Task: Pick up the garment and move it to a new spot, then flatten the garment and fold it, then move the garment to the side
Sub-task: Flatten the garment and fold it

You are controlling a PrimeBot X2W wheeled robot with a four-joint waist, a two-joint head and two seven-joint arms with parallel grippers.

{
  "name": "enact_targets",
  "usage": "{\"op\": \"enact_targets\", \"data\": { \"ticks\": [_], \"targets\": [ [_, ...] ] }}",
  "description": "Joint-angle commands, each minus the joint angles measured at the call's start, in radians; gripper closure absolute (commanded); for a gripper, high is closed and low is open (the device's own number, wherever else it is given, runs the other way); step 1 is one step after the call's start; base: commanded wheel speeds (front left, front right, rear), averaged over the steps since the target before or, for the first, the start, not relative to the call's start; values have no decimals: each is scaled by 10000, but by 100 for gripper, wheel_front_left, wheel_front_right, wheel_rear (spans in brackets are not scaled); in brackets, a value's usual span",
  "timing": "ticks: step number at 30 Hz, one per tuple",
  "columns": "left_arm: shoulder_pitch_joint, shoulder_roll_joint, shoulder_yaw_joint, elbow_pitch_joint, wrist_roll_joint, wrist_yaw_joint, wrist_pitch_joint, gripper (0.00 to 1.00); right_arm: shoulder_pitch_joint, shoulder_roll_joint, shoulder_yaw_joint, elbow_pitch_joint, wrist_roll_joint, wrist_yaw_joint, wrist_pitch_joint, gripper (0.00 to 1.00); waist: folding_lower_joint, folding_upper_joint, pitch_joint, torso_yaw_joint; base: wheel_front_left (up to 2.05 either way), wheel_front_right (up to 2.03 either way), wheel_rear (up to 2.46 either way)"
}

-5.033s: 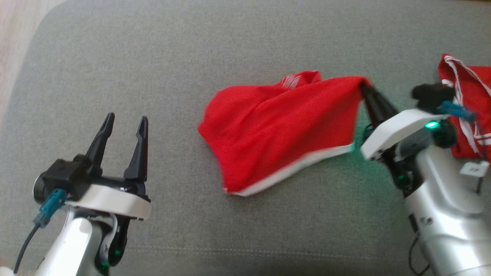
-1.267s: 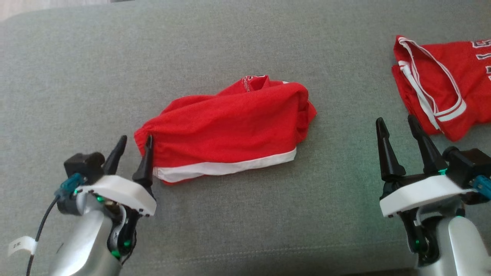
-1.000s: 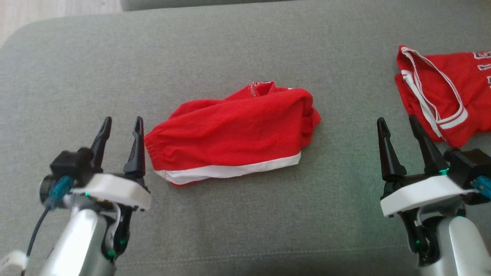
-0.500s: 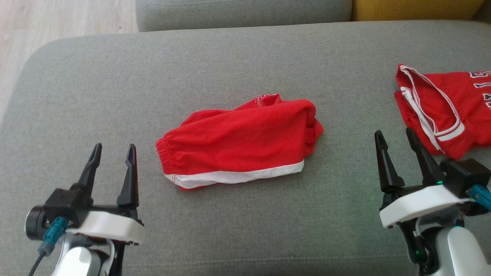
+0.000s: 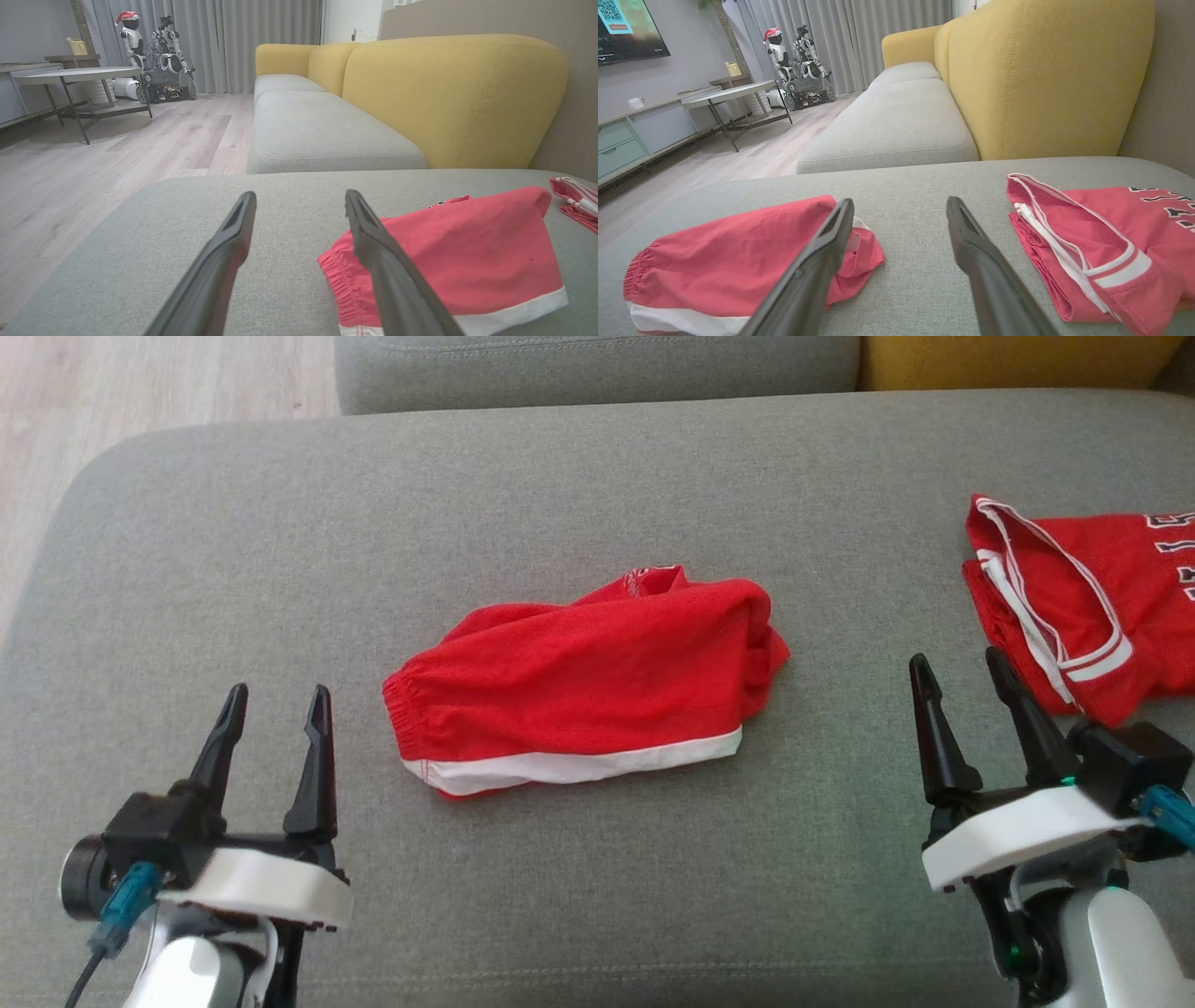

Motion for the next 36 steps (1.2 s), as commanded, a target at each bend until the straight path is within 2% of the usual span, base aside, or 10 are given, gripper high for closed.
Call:
{"op": "enact_targets", "data": {
  "ticks": [1, 16, 23, 29, 36],
  "targets": [
    [-307, 279, 404, -362, -36, 74, -10, 0, -234, -84, 228, -339, -23, -7, 27, 0, 0, 0, 2, -5, 0, 0, 0],
    [-482, 308, 286, -487, -61, 113, 12, 0, -339, -36, 567, 363, 180, -7, 201, 0, 0, 0, 239, 113, 0, 0, 0],
    [-816, 210, 120, -444, -35, 16, -39, 0, -748, 37, 1957, 2288, 909, -7, 98, 0, 0, 0, 592, 400, 0, 0, 0],
    [-1138, 121, 8, -306, -10, -85, -107, 0, -1542, 60, 2921, 4116, 2164, -7, -733, 0, 0, 0, 831, 712, 0, 0, 0],
    [-1321, 43, -15, -161, 3, -150, -189, 0, -2496, 62, 3713, 5504, 3276, -7, -1438, 0, 0, 0, 1019, 834, 0, 0, 0]
  ]
}}
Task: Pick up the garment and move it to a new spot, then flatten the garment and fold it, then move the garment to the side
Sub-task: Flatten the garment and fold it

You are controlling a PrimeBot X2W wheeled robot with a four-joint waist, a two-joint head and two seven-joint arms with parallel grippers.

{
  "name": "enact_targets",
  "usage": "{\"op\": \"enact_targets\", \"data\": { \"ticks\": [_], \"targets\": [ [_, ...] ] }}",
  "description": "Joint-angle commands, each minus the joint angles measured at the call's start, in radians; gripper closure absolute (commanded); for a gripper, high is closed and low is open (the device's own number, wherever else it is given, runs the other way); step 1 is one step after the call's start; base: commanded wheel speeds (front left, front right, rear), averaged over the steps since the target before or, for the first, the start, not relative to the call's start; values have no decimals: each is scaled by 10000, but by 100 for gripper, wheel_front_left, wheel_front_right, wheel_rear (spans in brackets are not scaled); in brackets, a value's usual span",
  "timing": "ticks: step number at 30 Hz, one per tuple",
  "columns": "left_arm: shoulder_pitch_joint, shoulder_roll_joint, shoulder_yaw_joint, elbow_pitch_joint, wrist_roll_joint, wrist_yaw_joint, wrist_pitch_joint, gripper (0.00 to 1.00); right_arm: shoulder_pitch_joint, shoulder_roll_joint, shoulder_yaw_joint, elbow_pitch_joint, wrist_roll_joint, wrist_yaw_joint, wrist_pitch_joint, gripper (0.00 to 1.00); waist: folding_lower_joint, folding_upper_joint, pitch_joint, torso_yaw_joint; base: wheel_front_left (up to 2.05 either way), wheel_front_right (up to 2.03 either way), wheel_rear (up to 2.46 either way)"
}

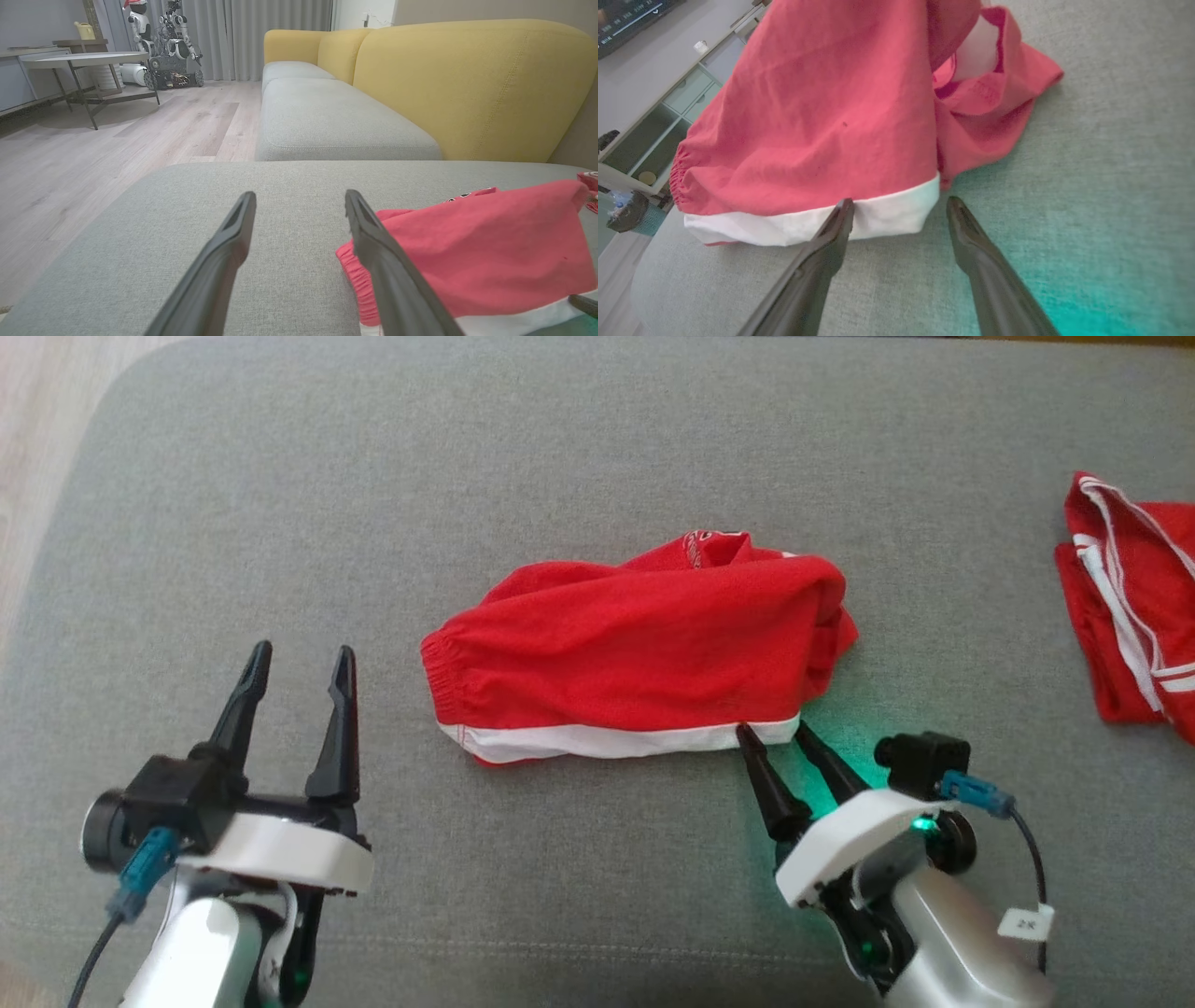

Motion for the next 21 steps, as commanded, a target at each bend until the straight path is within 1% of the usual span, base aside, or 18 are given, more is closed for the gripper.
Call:
{"op": "enact_targets", "data": {
  "ticks": [1, 2, 3, 4, 5, 8, 12, 18, 21],
  "targets": [
    [-565, 127, 356, -279, 6, -3, -97, 0, -348, 41, 299, -127, 181, -7, -192, 0, 0, 0, 44, 20, 0, 0, 0],
    [-582, 115, 352, -263, 9, -7, -105, 0, -491, 41, 418, 46, 346, -7, -287, 0, 0, 0, 73, 25, 0, 0, 0],
    [-595, 106, 351, -242, 8, -15, -114, 0, -619, 42, 535, 213, 482, -7, -361, 14, 0, 0, 100, 31, 0, 0, 0],
    [-611, 101, 356, -225, 8, -23, -123, 0, -745, 42, 624, 341, 591, -7, -467, 78, 0, 0, 136, 31, 0, 0, 0],
    [-628, 90, 355, -204, 9, -32, -132, 0, -833, 42, 682, 436, 742, -7, -578, 100, 0, 0, 153, 37, 0, 0, 0],
    [-662, 60, 353, -170, 22, -46, -153, 0, -1015, 42, 684, 619, 860, -7, -938, 100, 0, 0, 214, 36, 0, 0, 0],
    [-664, 36, 372, -137, 31, -60, -175, 0, -1044, 42, 301, 511, 734, -7, -1326, 100, 0, 0, 256, -37, 0, 0, 0],
    [-639, 12, 420, -99, 34, -78, -196, 0, -539, 43, -901, -364, 198, -7, -1543, 100, 0, 0, 226, -221, 0, 0, 0],
    [-638, -5, 429, -88, 38, -106, -204, 0, -133, 43, -1650, -946, -133, -7, -1416, 100, 0, 0, 199, -305, 0, 0, 0]
  ]
}}
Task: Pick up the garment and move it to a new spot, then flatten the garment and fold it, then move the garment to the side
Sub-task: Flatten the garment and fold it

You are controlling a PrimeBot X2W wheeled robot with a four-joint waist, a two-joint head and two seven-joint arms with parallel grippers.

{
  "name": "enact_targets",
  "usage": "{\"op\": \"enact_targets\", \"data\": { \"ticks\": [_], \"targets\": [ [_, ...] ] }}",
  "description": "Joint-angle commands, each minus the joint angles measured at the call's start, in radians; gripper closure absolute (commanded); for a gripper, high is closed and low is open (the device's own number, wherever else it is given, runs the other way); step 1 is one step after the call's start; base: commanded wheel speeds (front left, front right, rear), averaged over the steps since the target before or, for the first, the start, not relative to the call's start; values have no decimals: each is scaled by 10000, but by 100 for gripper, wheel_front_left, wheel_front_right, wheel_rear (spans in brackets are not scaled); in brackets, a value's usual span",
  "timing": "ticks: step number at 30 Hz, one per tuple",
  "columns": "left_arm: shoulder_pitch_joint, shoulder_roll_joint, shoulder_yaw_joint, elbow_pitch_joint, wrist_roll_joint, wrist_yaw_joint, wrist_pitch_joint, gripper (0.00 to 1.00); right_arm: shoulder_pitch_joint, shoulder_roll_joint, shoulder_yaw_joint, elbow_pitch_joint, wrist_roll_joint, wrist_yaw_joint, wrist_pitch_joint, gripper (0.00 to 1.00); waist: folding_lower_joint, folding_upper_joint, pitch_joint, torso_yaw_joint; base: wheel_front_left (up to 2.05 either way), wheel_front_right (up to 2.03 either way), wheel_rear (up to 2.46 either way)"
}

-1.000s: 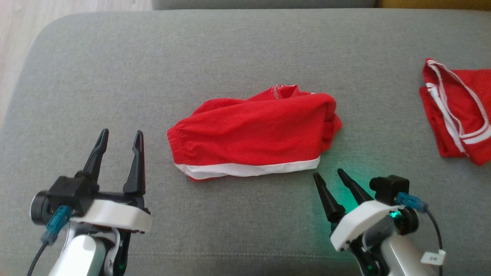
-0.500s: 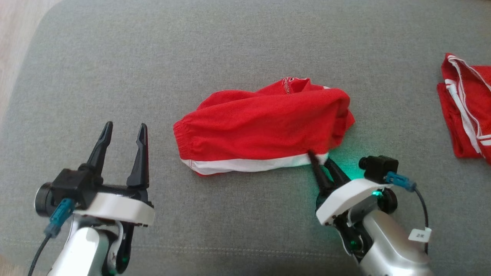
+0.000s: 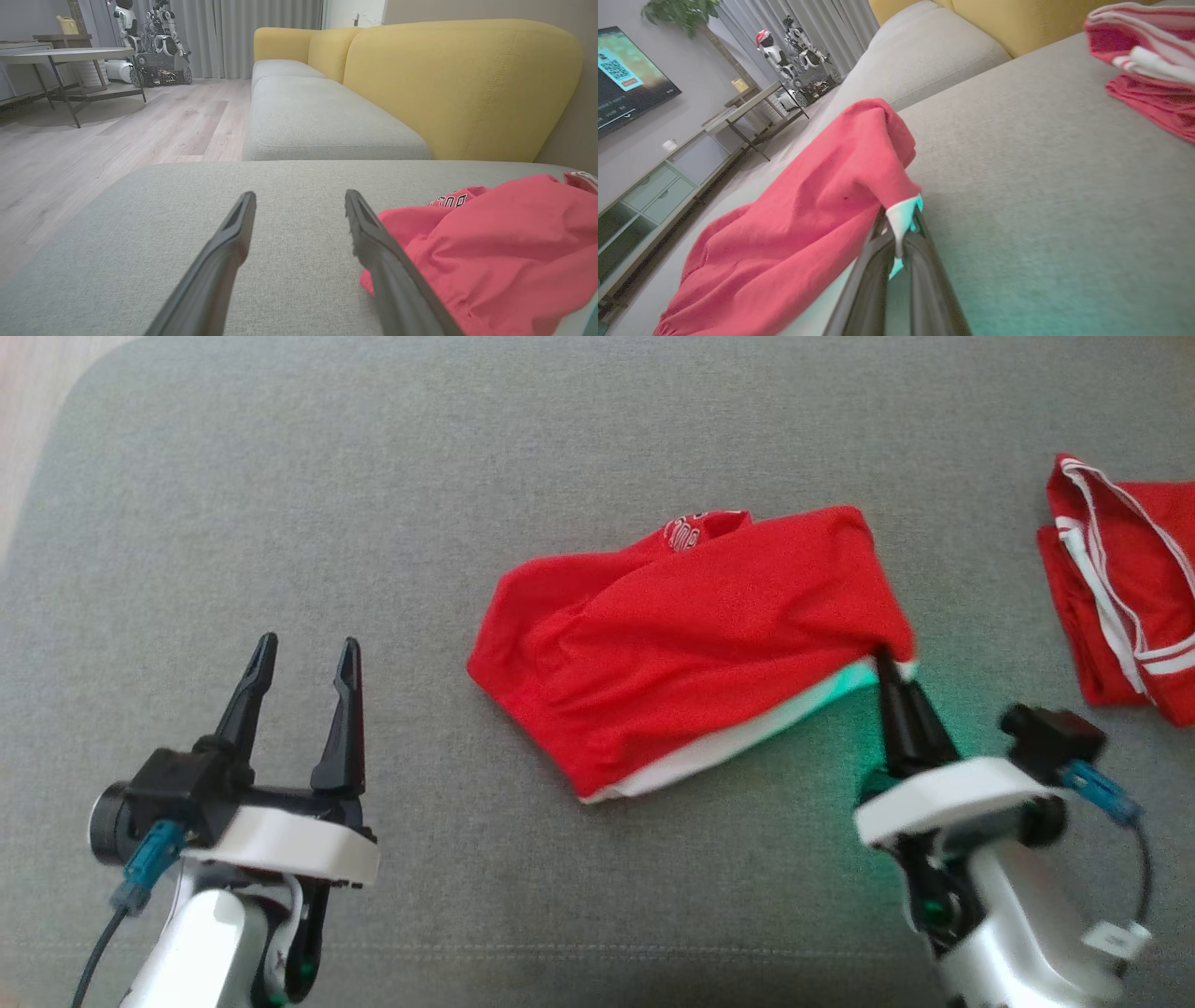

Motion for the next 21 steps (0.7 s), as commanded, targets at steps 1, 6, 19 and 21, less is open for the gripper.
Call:
{"op": "enact_targets", "data": {
  "ticks": [1, 6, 19, 21],
  "targets": [
    [-450, 156, 432, -268, 36, -20, -106, 0, 111, 52, 13, -456, -143, -7, 80, 100, 0, 0, -11, -29, 0, 0, 0],
    [-457, 122, 437, -257, 47, -73, -113, 0, 633, 52, -1289, -1592, -1336, -7, 634, 100, 0, 0, -20, -85, 0, 0, 0],
    [-637, -46, 422, -160, 41, -268, -121, 0, 221, 53, -626, -2362, -4854, -7, 2682, 100, 0, 0, 149, 234, 0, 0, 0],
    [-658, -92, 427, -151, 45, -300, -122, 0, 152, 53, -306, -1866, -4837, -7, 2744, 100, 0, 0, 191, 314, 0, 0, 0]
  ]
}}
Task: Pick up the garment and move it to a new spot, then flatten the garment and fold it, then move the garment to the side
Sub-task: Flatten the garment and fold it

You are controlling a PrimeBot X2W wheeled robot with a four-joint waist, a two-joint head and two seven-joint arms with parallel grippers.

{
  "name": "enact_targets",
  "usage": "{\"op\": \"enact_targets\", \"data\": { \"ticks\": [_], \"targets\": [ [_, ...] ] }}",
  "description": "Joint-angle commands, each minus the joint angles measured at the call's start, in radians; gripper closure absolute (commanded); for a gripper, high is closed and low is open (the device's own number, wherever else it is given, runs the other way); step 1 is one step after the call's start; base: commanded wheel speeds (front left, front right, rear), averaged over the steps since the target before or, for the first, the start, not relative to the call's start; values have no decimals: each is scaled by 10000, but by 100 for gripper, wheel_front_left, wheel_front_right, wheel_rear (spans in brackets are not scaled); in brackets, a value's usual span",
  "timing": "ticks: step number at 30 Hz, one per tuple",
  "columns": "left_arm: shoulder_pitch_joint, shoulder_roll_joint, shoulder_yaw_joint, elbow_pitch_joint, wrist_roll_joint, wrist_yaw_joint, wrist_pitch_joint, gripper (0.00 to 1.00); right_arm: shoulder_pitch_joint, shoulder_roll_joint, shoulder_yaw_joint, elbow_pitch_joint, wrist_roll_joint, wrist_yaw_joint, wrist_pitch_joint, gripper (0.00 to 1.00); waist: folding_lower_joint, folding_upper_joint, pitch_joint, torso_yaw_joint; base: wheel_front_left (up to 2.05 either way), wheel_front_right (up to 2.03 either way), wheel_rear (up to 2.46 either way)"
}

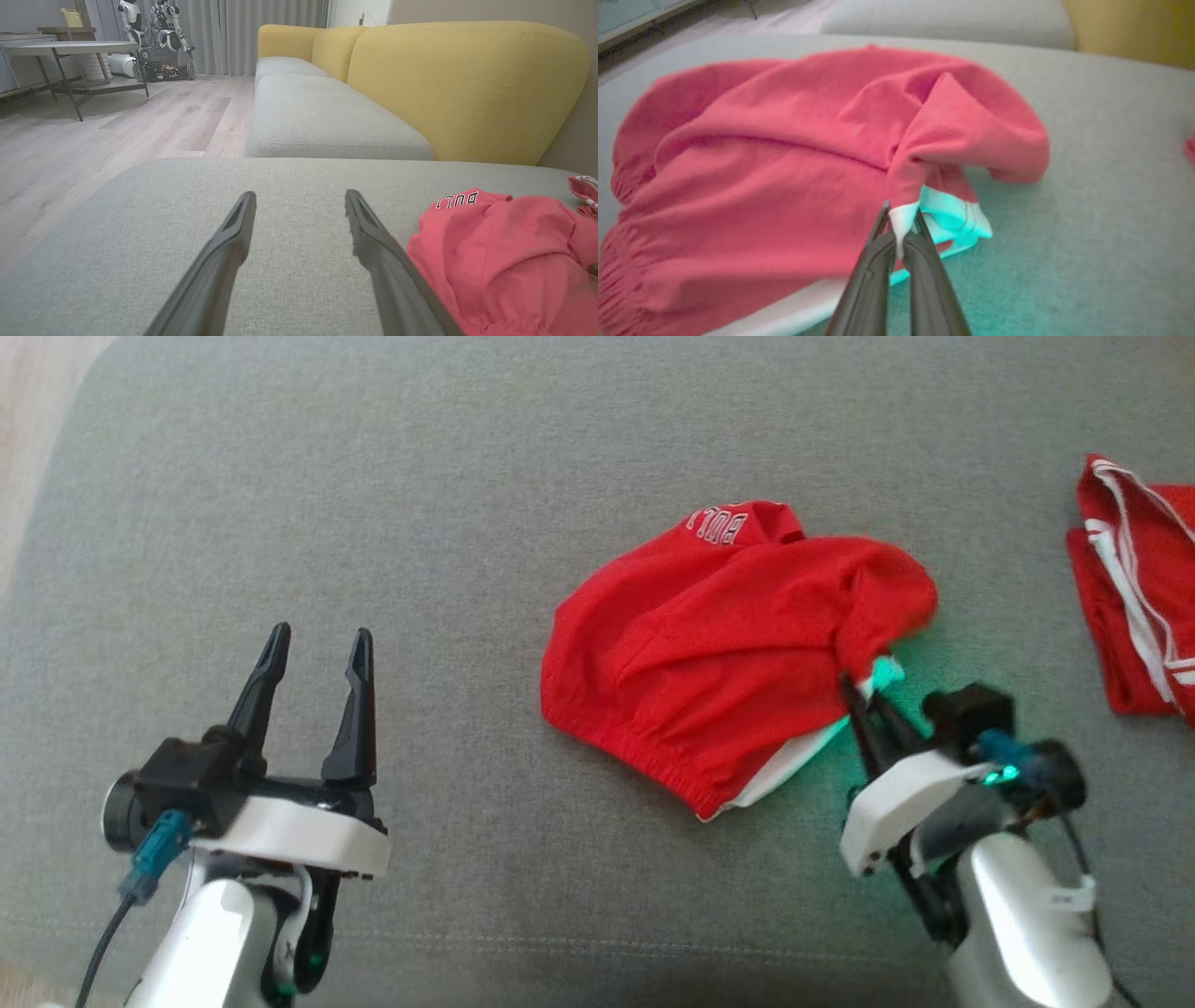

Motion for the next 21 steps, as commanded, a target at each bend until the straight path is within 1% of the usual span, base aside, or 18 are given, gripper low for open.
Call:
{"op": "enact_targets", "data": {
  "ticks": [1, 3, 4, 5, 6, 10, 13, 15, 17, 21],
  "targets": [
    [-466, 99, 426, -260, 49, -47, -118, 0, -357, 22, 454, 125, 115, -7, -38, 100, 0, 0, 52, 91, 0, 0, 0],
    [-469, 83, 433, -254, 53, -62, -118, 0, -391, 22, 523, 360, 184, -7, -46, 100, 0, 0, 64, 112, 0, 0, 0],
    [-475, 67, 440, -250, 58, -78, -119, 0, -433, 22, 570, 564, 301, -7, -96, 85, 0, 0, 77, 137, 0, 0, 0],
    [-479, 54, 452, -243, 63, -90, -119, 0, -478, 22, 602, 730, 444, -7, -178, 55, 0, 0, 88, 153, 0, 0, 0],
    [-479, 46, 469, -237, 69, -102, -119, 0, -522, 22, 634, 868, 530, -7, -265, 0, 0, 0, 90, 156, 0, 0, 0],
    [-411, 46, 544, -208, 109, -120, -119, 0, -555, 22, 840, 1014, 924, -7, -597, 0, 0, 0, 36, 103, 0, 0, 0],
    [-345, 60, 587, -200, 146, -111, -119, 0, -404, 22, 984, 697, 1161, -7, -784, 0, 0, 0, -55, 14, 0, 0, 0],
    [-306, 70, 615, -213, 165, -97, -119, 0, -232, 22, 1006, 309, 1269, -7, -847, 0, 0, 0, -109, -50, 0, 0, 0],
    [-234, 91, 654, -237, 195, -62, -119, 0, 115, 22, 956, -417, 1351, -7, -836, 0, 0, 0, -203, -146, 0, 0, 0],
    [-94, 106, 693, -294, 209, 14, -120, 0, 641, 22, 752, -1481, 1416, -7, -596, 0, 0, 0, -338, -250, 0, 0, 0]
  ]
}}
